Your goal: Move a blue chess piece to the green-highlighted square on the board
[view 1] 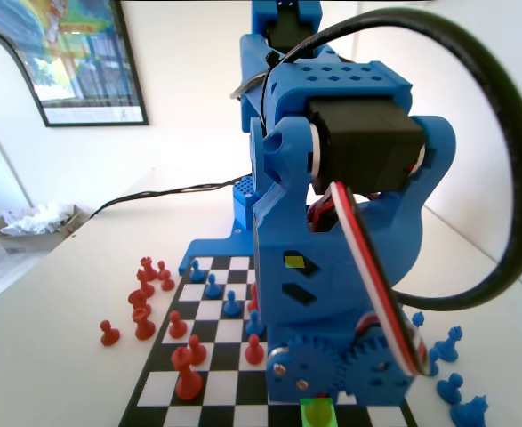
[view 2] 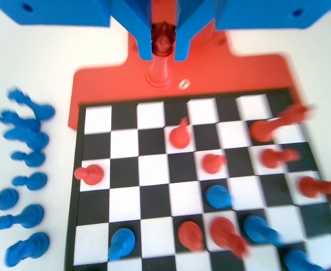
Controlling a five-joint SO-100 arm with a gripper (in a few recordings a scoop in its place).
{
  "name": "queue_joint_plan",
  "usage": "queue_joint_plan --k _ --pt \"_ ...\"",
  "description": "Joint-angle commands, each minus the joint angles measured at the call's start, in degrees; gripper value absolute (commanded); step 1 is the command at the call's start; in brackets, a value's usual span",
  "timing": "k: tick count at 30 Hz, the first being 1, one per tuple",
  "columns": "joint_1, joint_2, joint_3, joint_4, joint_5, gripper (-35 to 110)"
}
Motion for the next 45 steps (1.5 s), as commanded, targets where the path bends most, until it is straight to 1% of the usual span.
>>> queue_joint_plan --k 1,7,11,15,19,27,31,34,38,45 --pt "1.05 15.82 2.37 2.20 0.26 1" --pt "6.06 25.31 8.09 7.12 0.53 1" --pt "13.10 30.15 12.04 10.99 -0.62 1" --pt "21.01 34.01 17.75 11.51 -2.46 1" --pt "29.36 37.71 23.55 13.10 -6.33 1" --pt "43.24 46.67 38.32 9.76 -13.45 1" --pt "48.16 45.97 40.78 9.32 -16.08 1" --pt "49.66 43.68 40.61 8.79 -16.17 1" --pt "50.19 36.74 36.39 7.91 -13.62 1" --pt "48.25 25.66 27.86 1.93 -7.73 1"
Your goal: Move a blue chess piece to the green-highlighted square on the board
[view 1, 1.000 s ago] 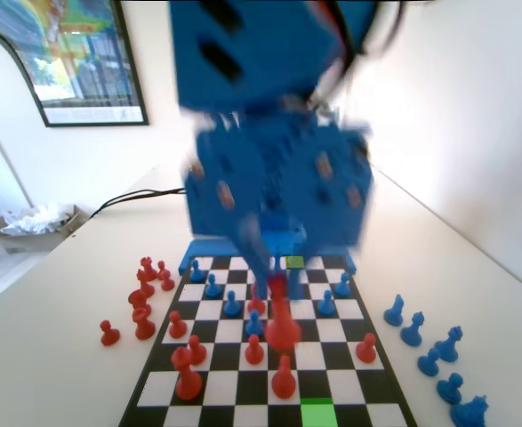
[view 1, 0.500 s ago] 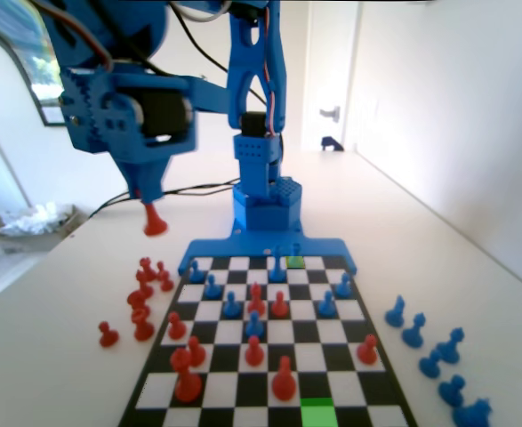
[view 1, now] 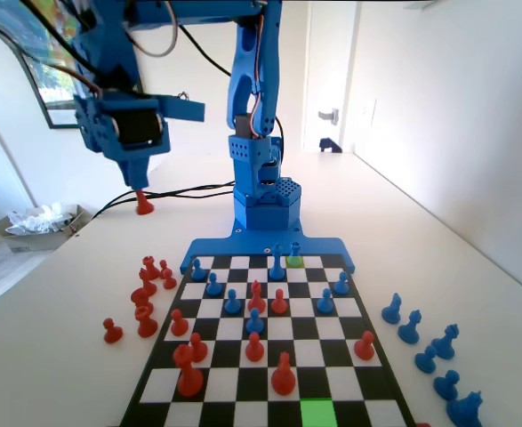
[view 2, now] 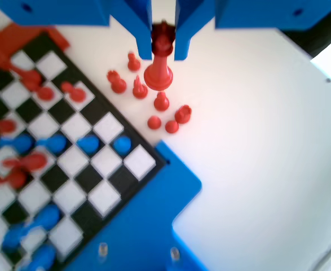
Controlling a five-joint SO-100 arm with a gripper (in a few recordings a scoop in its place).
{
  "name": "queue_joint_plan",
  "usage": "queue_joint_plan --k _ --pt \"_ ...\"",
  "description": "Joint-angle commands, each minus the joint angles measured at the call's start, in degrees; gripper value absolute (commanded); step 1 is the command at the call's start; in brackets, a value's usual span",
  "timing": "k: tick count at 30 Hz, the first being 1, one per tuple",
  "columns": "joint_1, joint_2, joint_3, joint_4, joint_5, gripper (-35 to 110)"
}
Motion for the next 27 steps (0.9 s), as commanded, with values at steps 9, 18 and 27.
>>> queue_joint_plan --k 9,18,27 --pt "-2.20 -9.05 -8.26 -8.09 1.05 1" --pt "-0.35 -12.48 -2.11 -15.73 -1.93 1" --pt "0.70 -16.17 1.58 -22.15 -3.96 1"
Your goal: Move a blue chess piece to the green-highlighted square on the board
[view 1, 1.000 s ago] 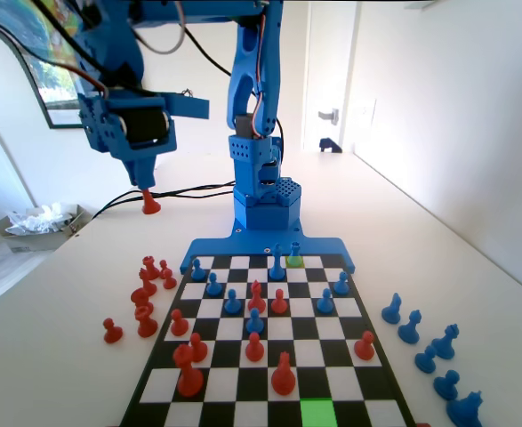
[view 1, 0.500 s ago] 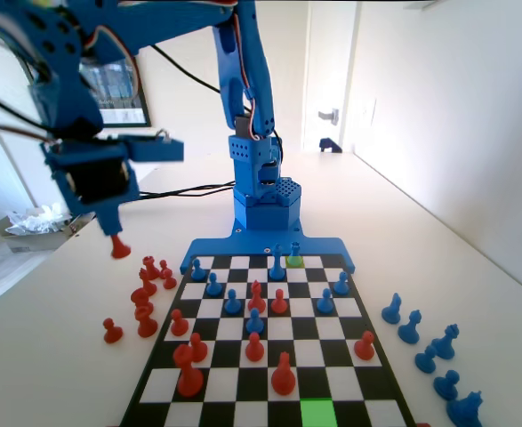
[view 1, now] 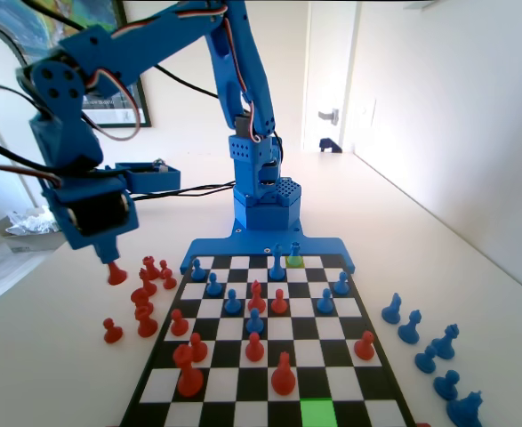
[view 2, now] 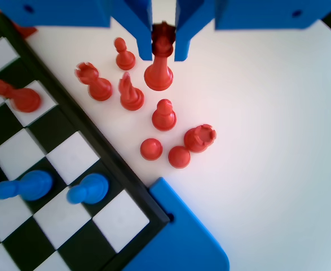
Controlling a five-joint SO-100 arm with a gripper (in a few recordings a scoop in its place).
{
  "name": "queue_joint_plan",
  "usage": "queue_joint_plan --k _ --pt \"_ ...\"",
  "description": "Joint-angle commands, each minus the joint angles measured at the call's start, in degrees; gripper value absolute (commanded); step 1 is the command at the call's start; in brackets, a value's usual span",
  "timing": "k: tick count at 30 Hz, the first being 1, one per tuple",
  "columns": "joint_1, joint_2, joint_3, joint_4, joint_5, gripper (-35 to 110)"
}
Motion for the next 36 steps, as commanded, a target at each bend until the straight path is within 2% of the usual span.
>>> queue_joint_plan --k 1,7,12,20,29,36 --pt "1.05 0.88 1.58 -2.55 -1.05 1" --pt "1.05 -0.97 5.36 -9.49 -1.58 1" --pt "1.23 -1.23 6.50 -10.55 -2.72 1" --pt "0.62 -0.35 6.15 -9.40 -3.43 14" --pt "0.00 4.66 3.34 0.09 -5.71 18" --pt "-1.32 14.33 -3.87 19.60 -8.79 14"
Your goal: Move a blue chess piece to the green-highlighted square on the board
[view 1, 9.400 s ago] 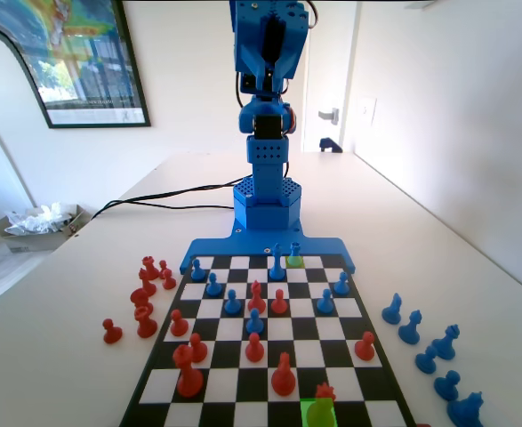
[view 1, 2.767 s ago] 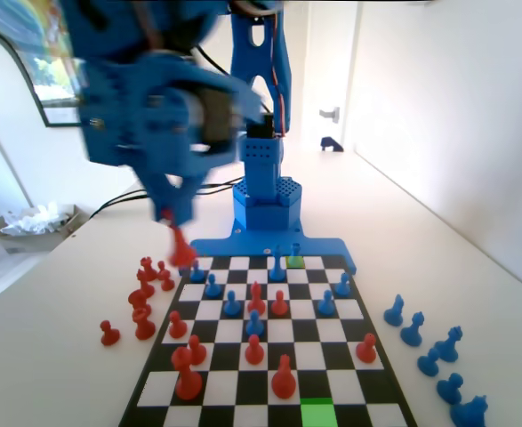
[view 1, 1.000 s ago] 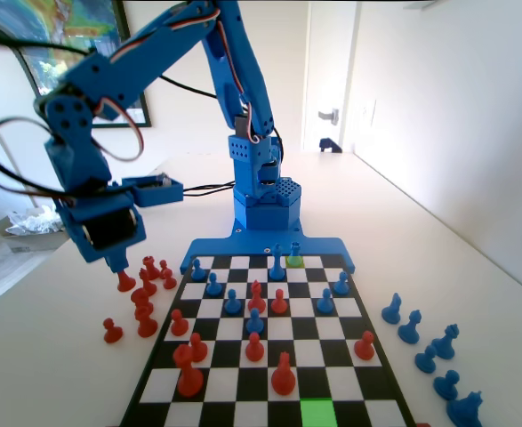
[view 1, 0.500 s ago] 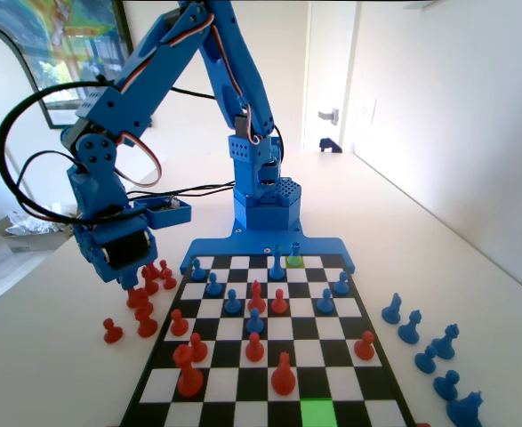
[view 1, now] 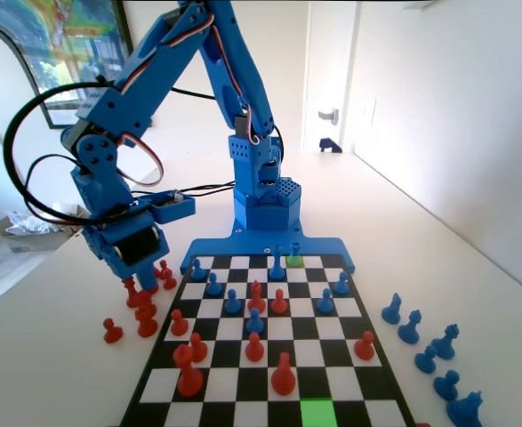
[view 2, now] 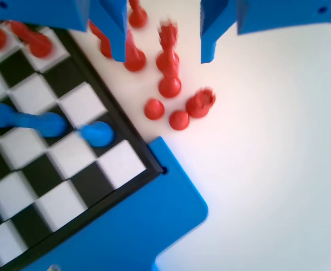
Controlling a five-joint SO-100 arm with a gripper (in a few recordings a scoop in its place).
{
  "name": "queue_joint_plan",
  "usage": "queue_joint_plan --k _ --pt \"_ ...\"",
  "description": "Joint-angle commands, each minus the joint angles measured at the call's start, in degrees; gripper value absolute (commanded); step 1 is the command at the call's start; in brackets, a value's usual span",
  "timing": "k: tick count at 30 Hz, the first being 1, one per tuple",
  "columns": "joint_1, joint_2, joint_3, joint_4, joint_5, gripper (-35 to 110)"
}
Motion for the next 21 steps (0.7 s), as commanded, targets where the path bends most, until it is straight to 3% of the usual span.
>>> queue_joint_plan --k 1,7,21 --pt "-0.26 10.90 -6.77 11.34 -2.20 14" --pt "-7.21 20.65 -5.80 17.05 -1.58 9" --pt "-33.75 43.77 18.11 10.11 11.78 8"
